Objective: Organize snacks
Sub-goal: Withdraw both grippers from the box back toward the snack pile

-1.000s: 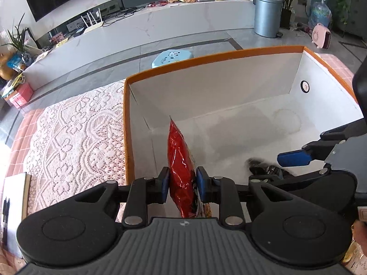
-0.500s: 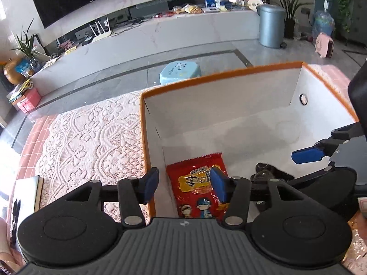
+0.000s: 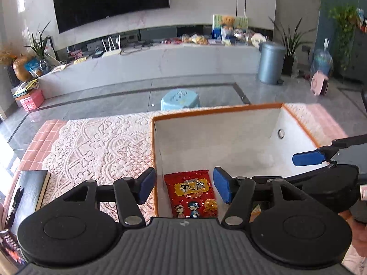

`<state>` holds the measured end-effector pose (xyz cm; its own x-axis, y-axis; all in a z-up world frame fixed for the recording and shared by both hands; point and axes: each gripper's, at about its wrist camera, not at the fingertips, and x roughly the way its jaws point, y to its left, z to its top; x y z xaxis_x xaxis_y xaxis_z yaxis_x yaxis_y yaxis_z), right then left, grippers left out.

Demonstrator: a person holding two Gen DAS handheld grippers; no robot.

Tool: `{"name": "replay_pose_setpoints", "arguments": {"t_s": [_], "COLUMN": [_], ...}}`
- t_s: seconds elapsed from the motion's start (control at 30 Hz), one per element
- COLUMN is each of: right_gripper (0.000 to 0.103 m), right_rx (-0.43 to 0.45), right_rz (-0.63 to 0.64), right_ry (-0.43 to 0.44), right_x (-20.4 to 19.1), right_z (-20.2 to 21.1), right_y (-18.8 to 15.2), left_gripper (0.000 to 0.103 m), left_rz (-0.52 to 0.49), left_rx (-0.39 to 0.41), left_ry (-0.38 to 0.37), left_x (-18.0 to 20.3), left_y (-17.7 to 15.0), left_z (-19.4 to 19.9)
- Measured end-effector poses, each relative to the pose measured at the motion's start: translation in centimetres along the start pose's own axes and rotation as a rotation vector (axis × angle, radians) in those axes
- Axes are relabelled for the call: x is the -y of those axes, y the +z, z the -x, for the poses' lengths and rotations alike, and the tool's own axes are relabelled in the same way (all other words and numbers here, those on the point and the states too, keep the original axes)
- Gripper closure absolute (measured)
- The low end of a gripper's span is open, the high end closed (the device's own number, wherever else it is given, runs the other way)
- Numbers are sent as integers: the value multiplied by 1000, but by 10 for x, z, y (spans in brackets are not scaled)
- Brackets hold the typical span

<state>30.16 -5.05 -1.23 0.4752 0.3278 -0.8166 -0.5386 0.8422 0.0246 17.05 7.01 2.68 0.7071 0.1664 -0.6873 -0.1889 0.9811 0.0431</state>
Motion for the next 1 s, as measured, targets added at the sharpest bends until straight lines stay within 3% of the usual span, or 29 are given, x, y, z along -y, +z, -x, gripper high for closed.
{"name": "replay_pose_setpoints", "arguments": {"t_s": [0.23, 0.5, 0.73, 0.83, 1.0], "right_gripper": [28, 26, 25, 18, 15], "right_rx": [104, 226, 208, 201, 186], "right_rz": [-78, -38, -116, -139, -140], "right_ry": [22, -62, -48, -45, -41], "right_x": [11, 4, 5, 4, 1], "right_z": [50, 103, 119, 121, 121], "right_y": [-20, -80, -137, -155, -173], "left_gripper": [32, 32, 32, 32, 31], "left_rz": [21, 81, 110, 131, 173], "left_rx": [53, 30, -12, -1, -29], "left_ry": [-50, -169, -228, -260, -327], "left_x": [6, 9, 9, 3, -4], "left_y": [-9, -41, -71, -86, -105], "left_z": [40, 66, 75, 77, 71]}}
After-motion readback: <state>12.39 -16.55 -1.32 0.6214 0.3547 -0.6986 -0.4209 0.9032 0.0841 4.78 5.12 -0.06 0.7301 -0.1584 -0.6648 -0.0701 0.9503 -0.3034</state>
